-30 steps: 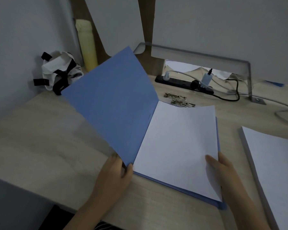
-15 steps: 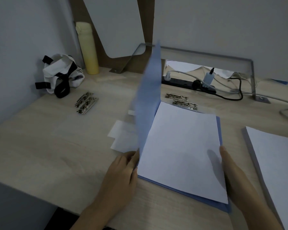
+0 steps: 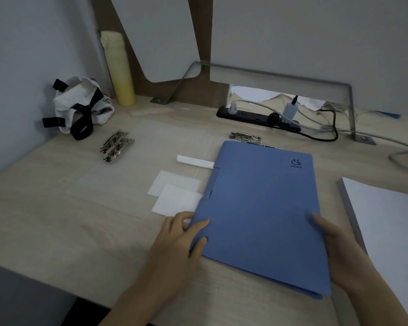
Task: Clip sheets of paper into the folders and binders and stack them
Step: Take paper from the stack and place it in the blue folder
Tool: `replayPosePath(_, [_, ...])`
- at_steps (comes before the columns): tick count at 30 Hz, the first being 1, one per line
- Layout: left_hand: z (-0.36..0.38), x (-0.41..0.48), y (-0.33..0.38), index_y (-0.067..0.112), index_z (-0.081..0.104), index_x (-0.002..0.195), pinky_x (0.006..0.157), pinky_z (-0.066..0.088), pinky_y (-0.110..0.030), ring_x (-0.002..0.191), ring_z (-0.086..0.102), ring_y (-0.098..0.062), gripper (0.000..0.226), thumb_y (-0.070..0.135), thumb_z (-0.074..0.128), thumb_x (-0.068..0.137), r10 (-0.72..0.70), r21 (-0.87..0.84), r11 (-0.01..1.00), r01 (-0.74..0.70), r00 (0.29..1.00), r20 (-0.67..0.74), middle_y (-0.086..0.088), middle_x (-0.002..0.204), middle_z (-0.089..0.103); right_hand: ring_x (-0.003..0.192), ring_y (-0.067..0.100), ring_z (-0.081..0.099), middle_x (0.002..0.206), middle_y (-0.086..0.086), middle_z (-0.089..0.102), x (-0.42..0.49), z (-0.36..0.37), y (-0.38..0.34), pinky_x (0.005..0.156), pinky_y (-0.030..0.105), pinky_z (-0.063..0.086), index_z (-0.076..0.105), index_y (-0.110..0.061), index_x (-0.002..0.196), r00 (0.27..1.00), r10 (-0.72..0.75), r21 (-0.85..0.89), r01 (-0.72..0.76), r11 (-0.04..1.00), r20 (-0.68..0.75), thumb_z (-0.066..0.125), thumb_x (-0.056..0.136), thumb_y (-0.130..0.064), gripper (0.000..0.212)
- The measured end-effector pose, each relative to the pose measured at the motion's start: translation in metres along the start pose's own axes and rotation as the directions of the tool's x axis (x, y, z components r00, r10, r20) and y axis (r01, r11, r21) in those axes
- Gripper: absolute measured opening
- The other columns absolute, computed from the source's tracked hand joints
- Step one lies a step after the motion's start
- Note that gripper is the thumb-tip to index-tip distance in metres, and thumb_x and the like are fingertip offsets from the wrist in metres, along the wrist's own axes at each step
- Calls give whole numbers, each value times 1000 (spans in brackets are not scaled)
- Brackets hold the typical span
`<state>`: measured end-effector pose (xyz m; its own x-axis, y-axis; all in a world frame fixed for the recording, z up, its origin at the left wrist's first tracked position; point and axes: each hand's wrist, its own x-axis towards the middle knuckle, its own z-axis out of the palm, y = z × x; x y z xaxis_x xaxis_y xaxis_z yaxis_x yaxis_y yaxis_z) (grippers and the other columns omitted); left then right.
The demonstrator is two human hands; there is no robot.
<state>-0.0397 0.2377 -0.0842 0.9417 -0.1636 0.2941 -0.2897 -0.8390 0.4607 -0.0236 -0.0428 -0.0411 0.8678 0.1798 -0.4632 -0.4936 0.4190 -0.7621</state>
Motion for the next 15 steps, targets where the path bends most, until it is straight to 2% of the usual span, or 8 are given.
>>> replayPosePath(2, [0, 6, 4, 28, 47, 129, 83, 42, -17, 109, 41, -4, 38, 40, 46, 92, -155, -130, 978, 165, 985, 81, 10, 123, 43, 73, 31, 73, 94, 15, 74, 2, -1, 2, 56, 40, 59, 63, -9, 112, 1000, 11, -23, -11, 1000, -23, 90, 35, -31, 84])
replayPosePath(3, [-3, 10, 6, 26, 44, 128, 84, 41, -18, 107, 44, -6, 39, 38, 50, 91, -230, -184, 950, 251, 964, 131, 10, 120, 42, 71, 31, 73, 91, 15, 75, 3, -1, 2, 55, 40, 59, 62, -9, 111, 999, 21, -36, -22, 999, -46, 89, 35, -30, 83])
replayPosePath(6, [-8, 30, 7, 17, 48, 115, 75, 46, -20, 94, 55, -12, 32, 36, 55, 89, -343, -294, 860, 418, 899, 273, 8, 100, 53, 62, 28, 72, 80, 13, 74, -1, 3, -1, 52, 39, 59, 59, -8, 112, 995, 49, -15, -50, 999, -92, 62, 75, -27, 42])
replayPosePath(7, [-11, 38, 6, 15, 51, 110, 76, 47, -24, 92, 59, -15, 29, 37, 53, 90, -370, -303, 825, 477, 861, 348, 6, 96, 57, 61, 28, 72, 78, 13, 74, 0, 3, -1, 52, 38, 59, 59, -8, 112, 993, 49, -23, -52, 998, -103, 57, 78, -25, 38])
replayPosePath(9, [-10, 53, 2, 9, 55, 97, 83, 49, -36, 89, 62, -23, 32, 39, 48, 93, -379, -339, 756, 560, 797, 470, -6, 94, 63, 61, 28, 72, 79, 14, 74, 0, 2, 0, 52, 39, 59, 61, -8, 109, 993, 44, -17, -47, 999, -110, 67, 68, -26, 45])
replayPosePath(11, [-11, 61, 1, 8, 54, 91, 84, 47, -36, 87, 59, -22, 32, 38, 44, 94, -367, -391, 691, 608, 761, 535, -9, 96, 60, 60, 28, 71, 77, 14, 74, -1, 4, -1, 51, 39, 59, 61, -9, 106, 992, 47, -8, -48, 999, -121, 67, 70, -26, 40])
replayPosePath(13, [-10, 63, 2, 4, 61, 101, 94, 48, -36, 98, 63, -23, 35, 34, 45, 95, -365, -474, 564, 676, 719, 591, -7, 108, 65, 57, 27, 71, 74, 13, 74, 0, 2, -2, 50, 38, 58, 60, -9, 105, 985, 61, 6, -61, 998, -159, 51, 86, -23, 25])
replayPosePath(15, [-12, 62, 4, 5, 62, 112, 98, 48, -39, 106, 63, -26, 31, 27, 48, 95, -371, -542, 401, 739, 672, 641, -11, 115, 66, 57, 27, 71, 74, 13, 74, 0, 1, -3, 50, 38, 58, 61, -9, 104, 983, 75, 4, -76, 997, -167, 46, 90, -23, 24])
